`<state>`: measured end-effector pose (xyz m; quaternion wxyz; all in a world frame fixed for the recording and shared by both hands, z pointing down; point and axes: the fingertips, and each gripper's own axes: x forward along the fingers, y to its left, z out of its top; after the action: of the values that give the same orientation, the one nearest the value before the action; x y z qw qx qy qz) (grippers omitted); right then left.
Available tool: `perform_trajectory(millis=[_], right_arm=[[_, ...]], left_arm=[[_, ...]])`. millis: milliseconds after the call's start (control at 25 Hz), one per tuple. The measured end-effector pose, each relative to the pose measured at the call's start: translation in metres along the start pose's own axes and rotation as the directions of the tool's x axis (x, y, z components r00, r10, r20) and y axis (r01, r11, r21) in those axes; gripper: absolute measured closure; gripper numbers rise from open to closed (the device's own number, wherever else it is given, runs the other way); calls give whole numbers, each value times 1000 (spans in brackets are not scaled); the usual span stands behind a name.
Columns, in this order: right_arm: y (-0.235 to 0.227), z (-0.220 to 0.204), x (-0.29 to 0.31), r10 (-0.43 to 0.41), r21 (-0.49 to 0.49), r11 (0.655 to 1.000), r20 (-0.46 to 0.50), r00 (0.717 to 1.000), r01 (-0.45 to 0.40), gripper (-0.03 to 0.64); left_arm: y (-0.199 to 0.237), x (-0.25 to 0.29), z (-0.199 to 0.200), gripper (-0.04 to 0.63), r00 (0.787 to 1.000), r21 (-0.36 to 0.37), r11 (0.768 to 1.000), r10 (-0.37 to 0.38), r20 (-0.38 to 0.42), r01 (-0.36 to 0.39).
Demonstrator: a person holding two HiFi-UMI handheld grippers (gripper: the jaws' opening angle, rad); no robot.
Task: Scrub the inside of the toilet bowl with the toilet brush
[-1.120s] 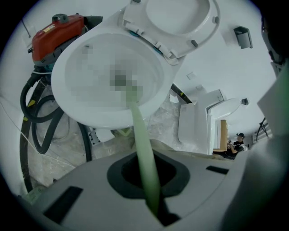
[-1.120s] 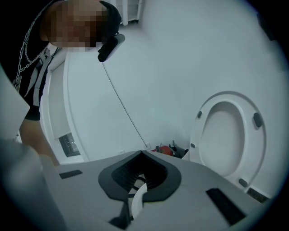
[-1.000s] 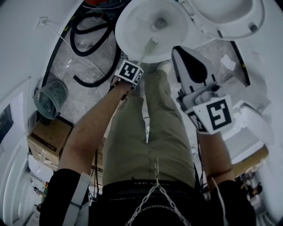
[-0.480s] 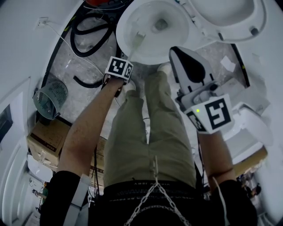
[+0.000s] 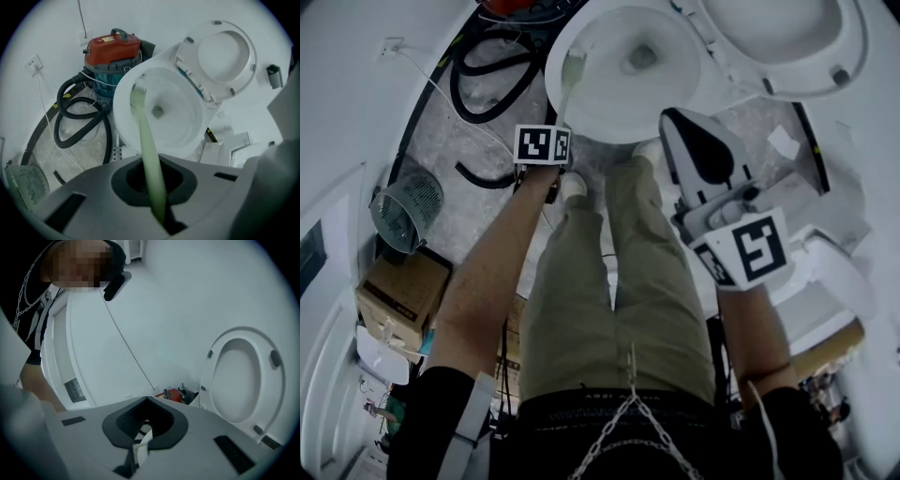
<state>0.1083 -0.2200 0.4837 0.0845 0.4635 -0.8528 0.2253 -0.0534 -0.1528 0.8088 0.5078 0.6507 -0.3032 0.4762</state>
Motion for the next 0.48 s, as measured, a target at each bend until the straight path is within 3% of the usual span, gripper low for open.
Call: perform_trajectory(millis=[80, 200, 320, 480], right_arm=[[-4, -3, -3, -1, 4, 1000, -8, 1000, 1, 624], [-12, -4, -7, -5, 11, 1000, -13, 1000, 5, 624], [-24, -4, -11, -12, 19, 1000, -14, 1000, 12, 624], [-38, -1, -15, -23, 27, 999, -11, 1000, 23, 624]], left_arm=[[-11, 0, 9, 595, 998, -45, 998, -35, 43, 37], [-44, 1, 22, 595, 985, -106, 982, -145, 97, 155], [-78, 11, 31, 595, 955, -201, 936, -266, 129, 288], [-99, 33, 35, 595, 932, -345, 866, -323, 164, 361]])
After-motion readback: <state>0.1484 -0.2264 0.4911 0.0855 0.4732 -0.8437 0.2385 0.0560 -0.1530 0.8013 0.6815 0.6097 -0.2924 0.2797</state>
